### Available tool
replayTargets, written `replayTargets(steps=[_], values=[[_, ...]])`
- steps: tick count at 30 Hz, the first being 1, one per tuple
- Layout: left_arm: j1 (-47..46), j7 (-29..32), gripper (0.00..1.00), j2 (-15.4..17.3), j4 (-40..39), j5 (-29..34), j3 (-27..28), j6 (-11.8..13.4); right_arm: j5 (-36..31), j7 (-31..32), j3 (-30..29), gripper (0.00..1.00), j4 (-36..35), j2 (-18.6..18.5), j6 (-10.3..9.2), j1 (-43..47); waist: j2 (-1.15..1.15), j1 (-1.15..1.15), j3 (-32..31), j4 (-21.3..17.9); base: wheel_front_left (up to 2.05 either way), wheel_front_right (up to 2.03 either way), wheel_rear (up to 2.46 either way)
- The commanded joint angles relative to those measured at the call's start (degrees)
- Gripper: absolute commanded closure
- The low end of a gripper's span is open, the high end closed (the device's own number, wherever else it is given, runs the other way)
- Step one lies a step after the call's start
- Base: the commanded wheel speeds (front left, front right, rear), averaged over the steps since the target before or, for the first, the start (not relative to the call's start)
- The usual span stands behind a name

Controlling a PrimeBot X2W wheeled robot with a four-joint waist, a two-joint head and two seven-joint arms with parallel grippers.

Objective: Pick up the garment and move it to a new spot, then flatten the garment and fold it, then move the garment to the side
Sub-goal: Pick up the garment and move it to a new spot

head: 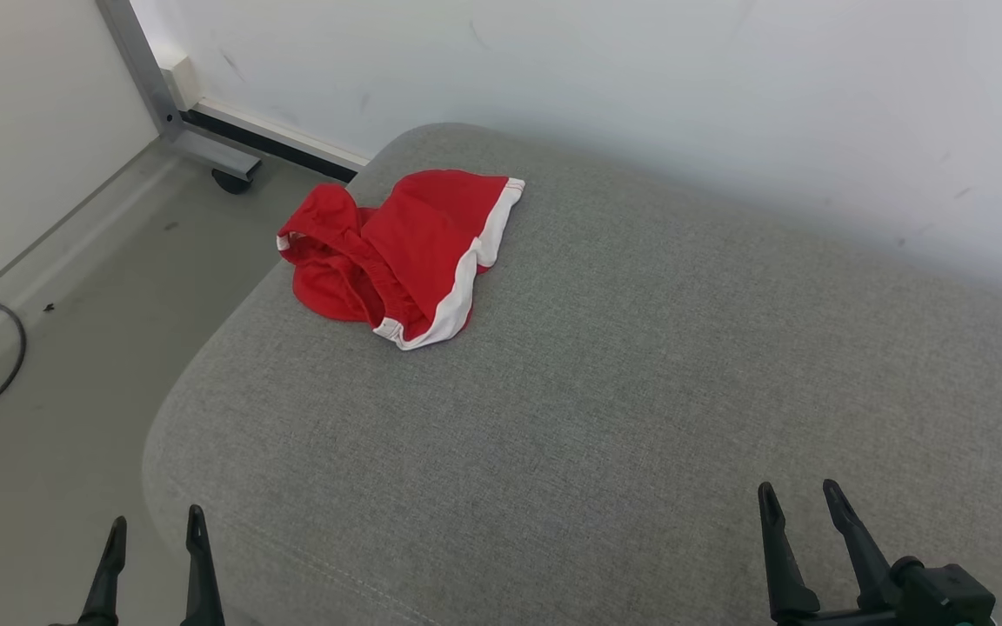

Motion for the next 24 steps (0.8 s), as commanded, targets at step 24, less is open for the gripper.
replayTargets(steps=[24], values=[[-26.2,0.4,0.00,6.8,4.8,-5.3,4.7,-1.6,-5.1,3.8,-4.4,0.00,-8.3,-2.3,-0.14,-6.9,0.00,0.00,15.6,-13.1,0.00,0.00,0.00]])
